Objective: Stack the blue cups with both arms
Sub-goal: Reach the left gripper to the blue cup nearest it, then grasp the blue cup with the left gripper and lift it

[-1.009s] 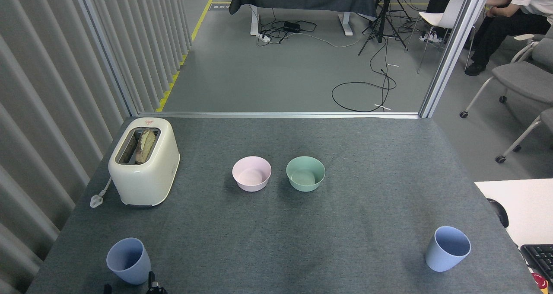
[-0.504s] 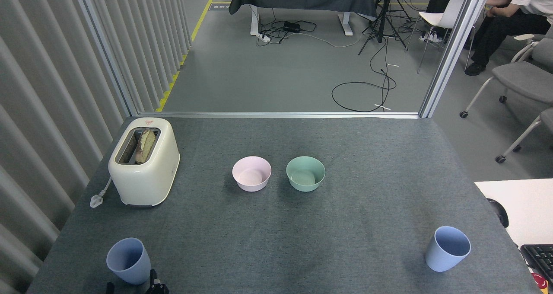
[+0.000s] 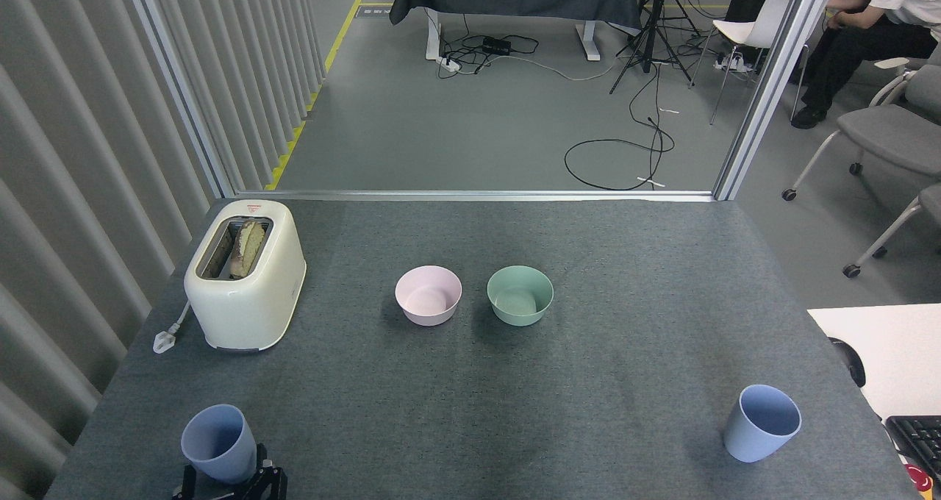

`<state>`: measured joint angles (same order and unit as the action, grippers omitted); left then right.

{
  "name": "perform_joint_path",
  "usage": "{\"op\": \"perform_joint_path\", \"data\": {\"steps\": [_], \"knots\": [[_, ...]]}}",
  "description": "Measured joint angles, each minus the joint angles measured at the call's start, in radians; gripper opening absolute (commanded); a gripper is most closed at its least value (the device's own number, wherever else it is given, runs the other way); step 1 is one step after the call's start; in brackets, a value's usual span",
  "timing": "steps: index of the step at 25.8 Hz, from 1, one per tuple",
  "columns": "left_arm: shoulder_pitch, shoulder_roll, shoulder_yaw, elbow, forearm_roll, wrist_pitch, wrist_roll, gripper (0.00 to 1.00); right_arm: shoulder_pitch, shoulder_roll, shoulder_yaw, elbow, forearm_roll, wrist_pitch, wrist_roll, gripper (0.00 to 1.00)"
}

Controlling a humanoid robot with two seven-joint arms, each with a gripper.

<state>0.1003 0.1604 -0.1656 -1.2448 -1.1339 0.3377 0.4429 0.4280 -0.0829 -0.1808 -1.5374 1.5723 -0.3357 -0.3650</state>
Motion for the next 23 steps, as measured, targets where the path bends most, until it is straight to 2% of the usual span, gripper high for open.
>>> {"op": "perform_joint_path", "data": {"steps": [6, 14, 15, 20, 23], "knots": [[-0.039, 0.0, 0.0, 0.045, -0.001, 0.0, 0.0, 0.95, 0.0, 0.0, 0.001, 0.004, 0.0, 0.0, 0.0, 1.0], [-0.051, 0.002, 0.0, 0.057, -0.006, -0.001, -0.001, 0.6, -0.001, 0.0, 0.001, 0.006, 0.0, 0.001, 0.002, 1.0], [-0.051, 0.002, -0.001, 0.056, -0.008, -0.002, -0.001, 0.58, -0.001, 0.0, 0.001, 0.006, 0.0, 0.001, 0.004, 1.0], [-0.064, 0.003, -0.015, 0.048, -0.014, -0.011, -0.001, 0.57, -0.002, 0.0, 0.008, 0.01, 0.0, 0.002, 0.003, 1.0], [-0.085, 0.004, -0.065, 0.027, -0.03, -0.016, 0.001, 0.56, -0.002, 0.0, 0.018, 0.012, 0.001, 0.003, 0.002, 1.0]]}}
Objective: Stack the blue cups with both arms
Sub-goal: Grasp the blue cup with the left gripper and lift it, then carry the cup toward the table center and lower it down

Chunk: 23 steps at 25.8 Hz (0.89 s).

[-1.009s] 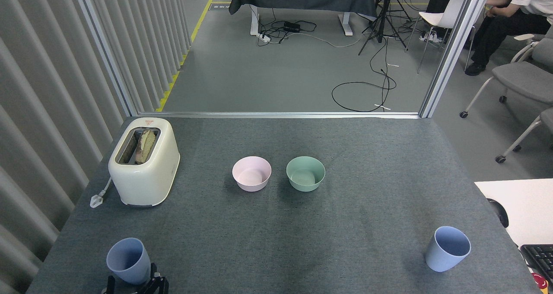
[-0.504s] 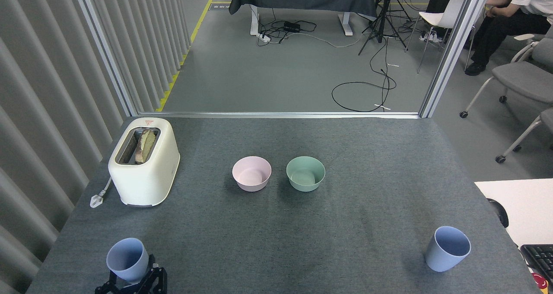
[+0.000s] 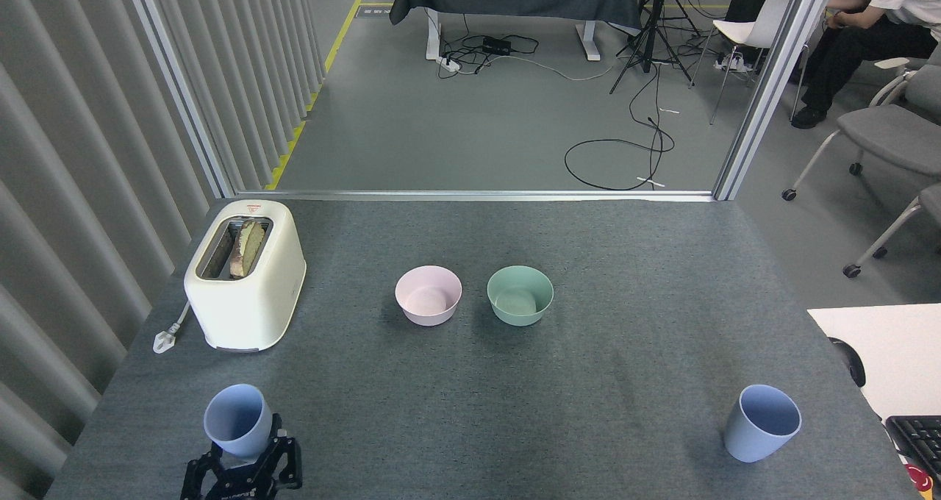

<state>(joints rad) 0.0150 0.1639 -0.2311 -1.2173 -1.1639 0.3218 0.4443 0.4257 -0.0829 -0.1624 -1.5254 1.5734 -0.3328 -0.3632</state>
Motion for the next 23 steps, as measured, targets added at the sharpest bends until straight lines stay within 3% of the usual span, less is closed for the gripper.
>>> {"op": "perform_joint_path", "data": {"steps": [5, 11, 17, 23], "knots": [[-0.054, -0.017, -0.191, -0.041, -0.069, 0.0, -0.002, 0.58, -0.001, 0.0, 0.015, 0.0, 0.0, 0.009, -0.001, 1.0], [-0.084, -0.104, -0.356, -0.022, -0.152, 0.003, -0.047, 0.61, -0.001, 0.0, 0.017, 0.001, 0.0, 0.02, -0.002, 1.0], [-0.088, -0.161, -0.404, 0.031, -0.169, 0.001, -0.085, 0.61, 0.0, -0.001, 0.017, 0.001, 0.001, 0.026, -0.002, 1.0], [-0.092, -0.176, -0.416, 0.056, -0.173, -0.002, -0.096, 0.61, 0.0, -0.001, 0.018, 0.001, 0.0, 0.029, -0.002, 1.0]]}}
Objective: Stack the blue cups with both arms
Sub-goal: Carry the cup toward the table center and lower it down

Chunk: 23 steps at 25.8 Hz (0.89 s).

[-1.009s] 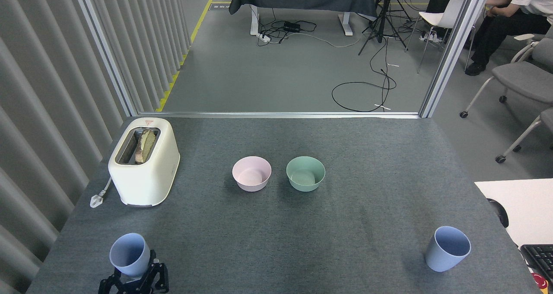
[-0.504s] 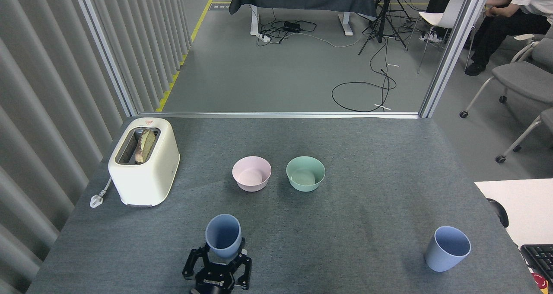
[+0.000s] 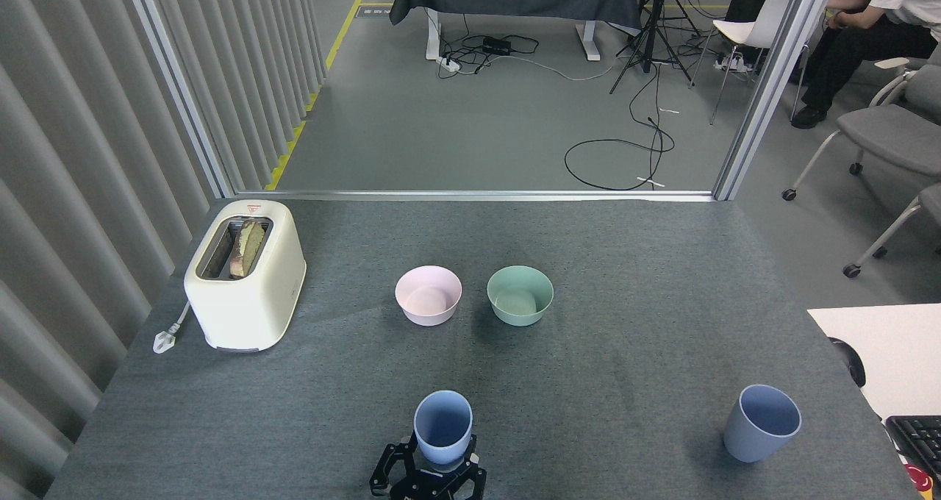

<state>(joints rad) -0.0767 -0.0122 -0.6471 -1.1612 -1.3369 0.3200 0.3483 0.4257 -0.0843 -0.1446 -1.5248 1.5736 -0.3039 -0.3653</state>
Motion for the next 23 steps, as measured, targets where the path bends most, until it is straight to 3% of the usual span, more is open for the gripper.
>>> {"op": "perform_joint_path", "data": {"steps": [15, 23], "knots": [[-0.024, -0.016, -0.006, 0.054, -0.001, -0.004, 0.009, 0.66, 0.001, 0.0, 0.0, 0.002, -0.001, 0.0, -0.001, 1.0], [-0.029, -0.024, -0.006, 0.06, 0.0, -0.005, 0.011, 0.77, 0.0, 0.0, -0.001, 0.002, -0.001, -0.001, -0.001, 1.0]]}}
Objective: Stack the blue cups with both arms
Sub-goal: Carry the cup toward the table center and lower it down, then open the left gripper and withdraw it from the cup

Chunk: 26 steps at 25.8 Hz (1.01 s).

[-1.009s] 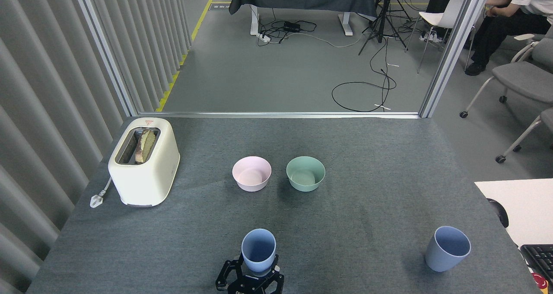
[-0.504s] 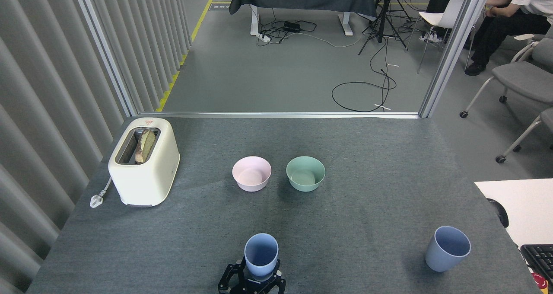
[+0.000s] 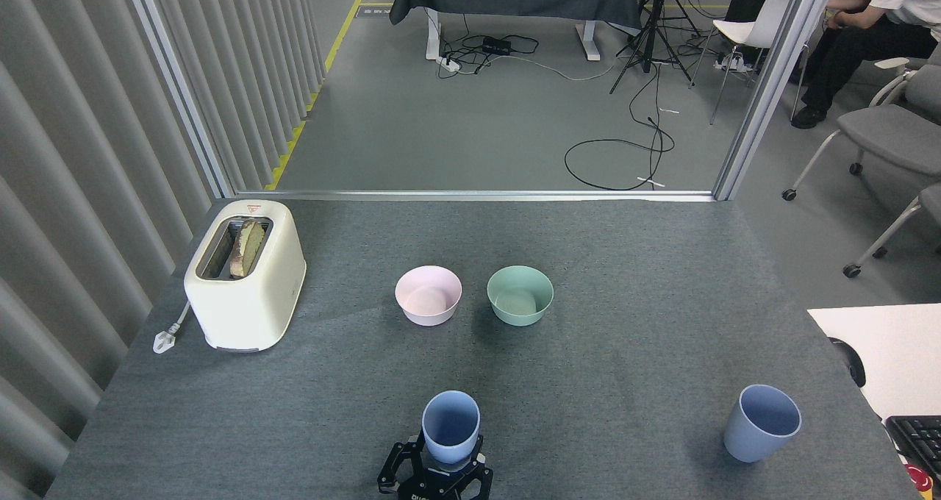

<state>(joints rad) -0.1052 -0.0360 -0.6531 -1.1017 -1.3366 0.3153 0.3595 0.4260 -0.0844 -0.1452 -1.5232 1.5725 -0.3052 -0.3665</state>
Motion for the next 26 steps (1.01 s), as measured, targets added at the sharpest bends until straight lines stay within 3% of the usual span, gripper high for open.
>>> {"op": "perform_joint_path", "data": {"steps": [9, 26], "knots": [[-0.008, -0.001, 0.001, 0.003, 0.001, 0.002, 0.0, 0.95, 0.0, 0.0, 0.001, 0.0, 0.0, 0.0, 0.0, 1.0], [0.009, 0.001, 0.002, 0.002, 0.003, 0.003, 0.002, 0.99, 0.0, 0.0, 0.0, 0.0, 0.0, 0.0, -0.006, 1.0]]}}
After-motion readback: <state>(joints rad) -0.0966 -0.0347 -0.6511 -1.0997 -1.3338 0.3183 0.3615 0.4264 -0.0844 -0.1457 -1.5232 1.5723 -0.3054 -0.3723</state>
